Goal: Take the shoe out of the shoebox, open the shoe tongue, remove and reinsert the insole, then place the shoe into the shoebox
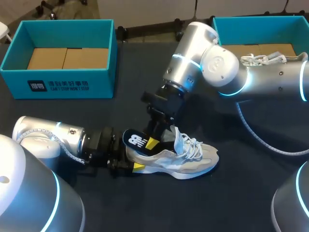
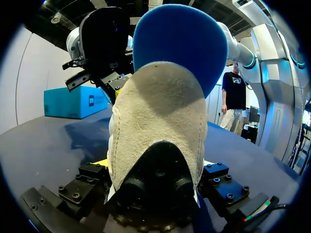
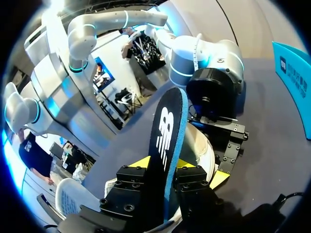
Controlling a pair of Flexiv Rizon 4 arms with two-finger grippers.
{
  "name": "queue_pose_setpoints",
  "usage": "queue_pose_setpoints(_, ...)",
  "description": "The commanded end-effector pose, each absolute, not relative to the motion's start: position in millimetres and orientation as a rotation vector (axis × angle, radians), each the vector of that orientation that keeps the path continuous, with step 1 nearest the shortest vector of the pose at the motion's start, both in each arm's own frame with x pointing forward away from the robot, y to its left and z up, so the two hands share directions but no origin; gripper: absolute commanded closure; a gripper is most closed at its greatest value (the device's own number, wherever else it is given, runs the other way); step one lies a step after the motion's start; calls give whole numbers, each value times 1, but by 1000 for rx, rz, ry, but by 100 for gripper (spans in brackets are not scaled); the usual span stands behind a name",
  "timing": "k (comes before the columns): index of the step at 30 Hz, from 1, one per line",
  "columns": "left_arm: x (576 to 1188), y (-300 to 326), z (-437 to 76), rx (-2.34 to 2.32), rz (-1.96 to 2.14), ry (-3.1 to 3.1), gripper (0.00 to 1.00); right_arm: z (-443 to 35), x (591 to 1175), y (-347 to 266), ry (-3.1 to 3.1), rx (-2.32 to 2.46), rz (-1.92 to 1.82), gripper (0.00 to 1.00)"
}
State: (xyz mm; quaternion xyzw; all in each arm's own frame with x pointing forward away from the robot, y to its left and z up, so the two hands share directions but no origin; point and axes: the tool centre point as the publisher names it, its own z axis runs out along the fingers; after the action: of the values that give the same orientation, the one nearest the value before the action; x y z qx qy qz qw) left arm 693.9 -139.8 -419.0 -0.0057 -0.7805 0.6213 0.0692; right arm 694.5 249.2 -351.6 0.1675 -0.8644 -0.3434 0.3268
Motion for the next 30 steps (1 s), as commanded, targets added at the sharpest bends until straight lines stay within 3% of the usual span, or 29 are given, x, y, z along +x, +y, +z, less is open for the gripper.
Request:
queue_pose_setpoints(1,695,-140,-419,-17,1868,-2351,100,-352,693,249,-2265,436,-898,79)
queue_pose_setpoints(2,695,-140,-419,-17,1868,-2351,100,-352,693,249,-2266,435,-898,95)
queue_pose_setpoints(3,695,-140,-419,-17,1868,-2351,100,-351,693,249,-2268,434,-897,100)
queue_pose_setpoints(11,695,-140,-419,-17,1868,-2351,100,-336,698,249,-2317,455,-915,100)
queue_pose_setpoints(20,695,-140,-419,-17,1868,-2351,100,-288,703,265,-2407,511,-1011,100)
queue_pose_setpoints(30,695,-140,-419,-17,1868,-2351,100,-288,703,265,-2407,511,-1011,100)
